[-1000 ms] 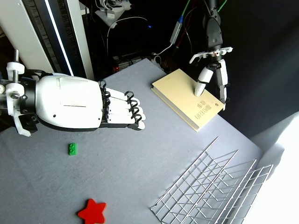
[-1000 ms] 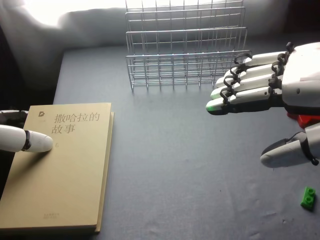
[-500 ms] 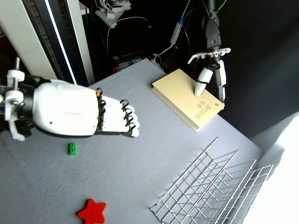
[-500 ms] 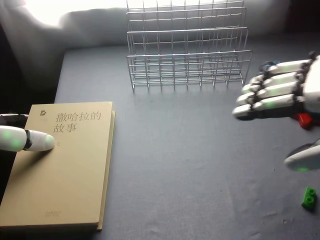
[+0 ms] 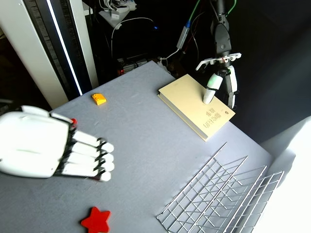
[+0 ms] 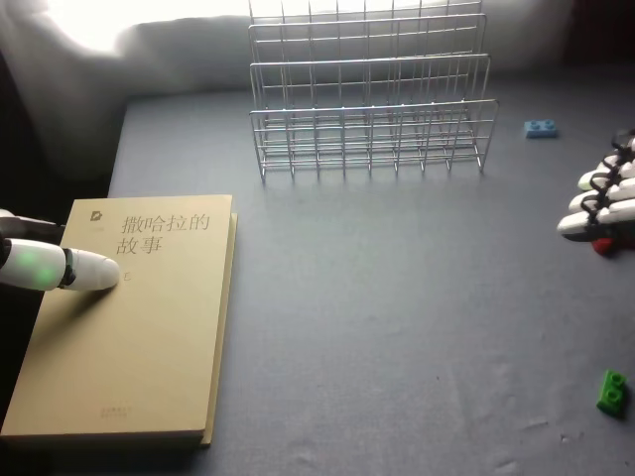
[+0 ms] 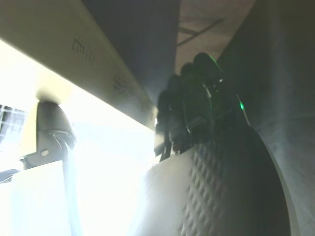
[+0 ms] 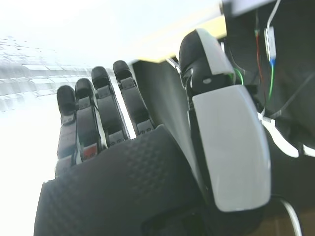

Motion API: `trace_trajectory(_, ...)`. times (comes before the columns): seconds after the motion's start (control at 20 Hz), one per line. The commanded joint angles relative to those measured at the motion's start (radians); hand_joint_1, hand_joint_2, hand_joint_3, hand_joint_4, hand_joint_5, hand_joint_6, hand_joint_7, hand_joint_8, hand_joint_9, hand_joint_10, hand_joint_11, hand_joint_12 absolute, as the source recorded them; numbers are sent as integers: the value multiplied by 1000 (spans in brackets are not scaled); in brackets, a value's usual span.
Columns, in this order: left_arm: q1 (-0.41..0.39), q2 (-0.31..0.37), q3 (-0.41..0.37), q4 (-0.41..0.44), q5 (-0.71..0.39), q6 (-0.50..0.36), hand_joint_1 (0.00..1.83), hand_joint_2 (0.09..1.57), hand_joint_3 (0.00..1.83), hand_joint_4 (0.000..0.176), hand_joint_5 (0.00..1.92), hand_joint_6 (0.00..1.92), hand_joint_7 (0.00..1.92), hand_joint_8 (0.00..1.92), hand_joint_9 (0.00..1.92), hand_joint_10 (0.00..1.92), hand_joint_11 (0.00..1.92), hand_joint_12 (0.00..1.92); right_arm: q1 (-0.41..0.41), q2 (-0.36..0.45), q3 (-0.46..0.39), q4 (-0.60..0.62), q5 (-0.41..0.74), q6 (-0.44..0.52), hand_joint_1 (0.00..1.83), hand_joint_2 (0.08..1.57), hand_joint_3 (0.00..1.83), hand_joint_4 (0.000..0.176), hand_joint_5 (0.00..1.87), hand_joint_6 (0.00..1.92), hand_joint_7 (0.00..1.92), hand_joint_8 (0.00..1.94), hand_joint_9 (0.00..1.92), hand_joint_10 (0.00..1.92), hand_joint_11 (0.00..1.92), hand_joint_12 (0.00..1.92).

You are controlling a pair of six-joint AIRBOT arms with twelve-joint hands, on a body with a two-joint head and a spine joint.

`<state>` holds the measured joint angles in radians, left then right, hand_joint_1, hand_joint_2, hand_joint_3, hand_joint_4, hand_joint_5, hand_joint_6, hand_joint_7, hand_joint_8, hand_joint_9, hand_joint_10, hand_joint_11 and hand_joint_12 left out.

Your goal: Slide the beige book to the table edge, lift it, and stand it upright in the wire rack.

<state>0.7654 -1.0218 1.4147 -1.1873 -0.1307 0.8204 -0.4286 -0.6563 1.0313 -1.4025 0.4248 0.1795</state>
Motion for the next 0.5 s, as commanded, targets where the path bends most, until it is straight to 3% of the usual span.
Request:
trace_trajectory(0.0, 1, -1, 8, 12, -43, 19, 1020, 1102, 12, 0, 371, 30, 491, 29, 474, 65, 0, 1192, 5, 2, 6, 51, 27, -14, 188, 1203, 0, 0, 246, 6, 236, 6, 188, 7, 0, 580)
trace_trajectory(0.1, 1, 1, 9, 12, -43, 20, 1025, 1105, 11, 0, 390, 34, 515, 32, 496, 71, 0, 1220, 1, 0, 10, 180, 31, -122, 181, 1207, 1, 0, 251, 6, 232, 2, 185, 4, 0, 581)
trace_trajectory(0.15, 2, 4, 8, 12, -43, 20, 1048, 1114, 10, 0, 509, 77, 612, 53, 580, 107, 0, 1366, -5, 2, 10, 241, 49, -180, 198, 1207, 0, 0, 258, 7, 246, 5, 198, 8, 0, 582)
trace_trajectory(0.2, 2, 6, 8, 12, -43, 20, 1060, 1133, 4, 0, 583, 162, 705, 81, 620, 260, 49, 1448, -9, 3, 10, 267, 56, -208, 179, 1209, 1, 0, 250, 3, 226, 1, 183, 1, 0, 581)
trace_trajectory(0.25, 1, 9, 10, 12, -43, 20, 1059, 1151, 4, 0, 614, 309, 794, 183, 607, 641, 141, 1555, -11, 4, 10, 276, 55, -220, 185, 1207, 0, 0, 236, 2, 210, 1, 170, 1, 0, 543)
trace_trajectory(0.3, 0, 11, 10, 12, -43, 21, 1149, 1215, 10, 0, 624, 1191, 854, 1039, 650, 944, 289, 1661, -11, 4, 10, 315, 48, -259, 198, 1204, 0, 0, 237, 3, 224, 7, 177, 4, 0, 535)
trace_trajectory(0.35, 0, 13, 10, 12, -43, 22, 1164, 1236, 2, 0, 632, 1353, 848, 1273, 675, 1131, 389, 1697, -14, 4, 10, 383, 39, -325, 185, 1208, 0, 0, 228, 1, 224, 4, 174, 2, 0, 512)
trace_trajectory(0.45, 0, 19, 10, 12, -43, 26, 1230, 1184, 0, 0, 837, 1014, 895, 1395, 828, 1479, 622, 1803, -24, 3, 10, 457, 48, -407, 177, 1215, 2, 0, 236, 3, 222, 1, 186, 5, 0, 548)
